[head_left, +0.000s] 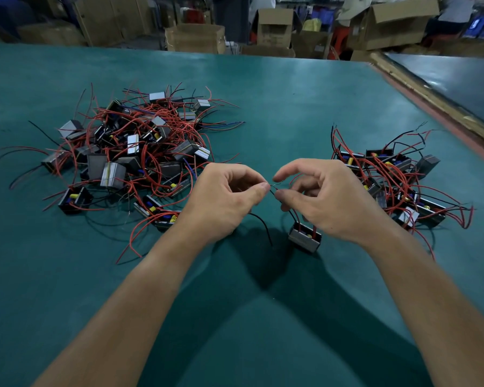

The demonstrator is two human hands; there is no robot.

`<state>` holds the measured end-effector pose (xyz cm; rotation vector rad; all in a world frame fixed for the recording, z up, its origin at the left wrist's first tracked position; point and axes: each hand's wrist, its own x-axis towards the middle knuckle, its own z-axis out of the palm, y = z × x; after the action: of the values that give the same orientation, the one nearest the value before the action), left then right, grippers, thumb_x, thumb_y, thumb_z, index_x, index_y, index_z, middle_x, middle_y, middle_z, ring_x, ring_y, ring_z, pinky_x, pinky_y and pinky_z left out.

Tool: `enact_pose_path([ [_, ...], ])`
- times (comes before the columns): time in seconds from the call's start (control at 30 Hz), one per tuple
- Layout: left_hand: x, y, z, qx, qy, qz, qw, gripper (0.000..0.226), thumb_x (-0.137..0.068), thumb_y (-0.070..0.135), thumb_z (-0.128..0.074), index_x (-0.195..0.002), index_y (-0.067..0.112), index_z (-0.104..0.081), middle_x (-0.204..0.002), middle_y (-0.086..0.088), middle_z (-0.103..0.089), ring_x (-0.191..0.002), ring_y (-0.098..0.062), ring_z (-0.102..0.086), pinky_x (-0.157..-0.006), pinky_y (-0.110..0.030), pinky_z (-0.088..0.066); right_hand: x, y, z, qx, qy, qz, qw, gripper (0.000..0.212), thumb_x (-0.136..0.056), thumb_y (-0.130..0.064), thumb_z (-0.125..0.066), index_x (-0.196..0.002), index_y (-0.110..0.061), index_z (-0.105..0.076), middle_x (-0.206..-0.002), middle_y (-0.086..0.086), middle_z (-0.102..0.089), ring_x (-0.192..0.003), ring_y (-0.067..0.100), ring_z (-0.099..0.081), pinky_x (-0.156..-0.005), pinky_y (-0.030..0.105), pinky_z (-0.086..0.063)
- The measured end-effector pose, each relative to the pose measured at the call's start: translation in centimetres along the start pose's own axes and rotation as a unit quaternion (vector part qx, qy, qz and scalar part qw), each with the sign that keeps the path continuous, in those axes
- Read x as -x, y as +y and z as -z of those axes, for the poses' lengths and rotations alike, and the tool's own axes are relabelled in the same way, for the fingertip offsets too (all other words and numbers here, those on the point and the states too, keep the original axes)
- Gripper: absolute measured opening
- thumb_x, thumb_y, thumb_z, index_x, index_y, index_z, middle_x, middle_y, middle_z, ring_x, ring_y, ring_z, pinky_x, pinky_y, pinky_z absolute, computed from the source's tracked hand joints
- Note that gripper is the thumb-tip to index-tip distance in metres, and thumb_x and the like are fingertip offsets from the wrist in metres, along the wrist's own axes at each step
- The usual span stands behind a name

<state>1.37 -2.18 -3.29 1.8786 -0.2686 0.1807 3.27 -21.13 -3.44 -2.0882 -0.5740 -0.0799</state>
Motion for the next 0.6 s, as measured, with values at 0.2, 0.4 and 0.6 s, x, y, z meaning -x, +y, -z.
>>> enact_pose_path([
  [0.2,0.08,0.03,0.07,0.009,-0.017,0.007,1.000,0.012,-0.089,0.006,-0.068,-0.078,0.008,-0.072,-0.059,-0.005,-0.060,-0.055,-0.015,-0.050,-0.054,-0.030,-0.044,0.00,-0.21,-0.01,0.020,0.006,0.009,1.000,0.007,-0.088,-0.027,-0.073,-0.086,-0.033,-0.070,-0.065,-0.010,-0.073,-0.045,0.003,-0.045,-0.046,0.020,-0.038],
  [0.4,0.15,-0.17,0.10,0.012,-0.030,0.014,0.999,0.008,-0.088,0.008,-0.070,-0.096,0.009,-0.068,-0.056,0.000,-0.065,-0.052,-0.010,-0.059,-0.053,-0.021,-0.047,0.12,-0.12,-0.02,0.048,0.017,-0.004,0.999,0.004,-0.088,-0.029,-0.074,-0.085,-0.032,-0.072,-0.065,-0.014,-0.072,-0.044,0.004,-0.050,-0.047,0.016,-0.038],
  [0.6,0.19,-0.56,0.11,-0.063,0.008,-0.055,0.996,0.010,-0.086,0.015,-0.073,-0.093,0.022,-0.072,-0.061,0.000,-0.066,-0.056,-0.026,-0.061,-0.053,-0.027,-0.049,0.07,-0.37,-0.16,0.086,0.019,-0.001,0.996,0.007,-0.088,-0.026,-0.073,-0.081,-0.028,-0.075,-0.064,-0.016,-0.071,-0.044,0.002,-0.054,-0.048,0.010,-0.035],
])
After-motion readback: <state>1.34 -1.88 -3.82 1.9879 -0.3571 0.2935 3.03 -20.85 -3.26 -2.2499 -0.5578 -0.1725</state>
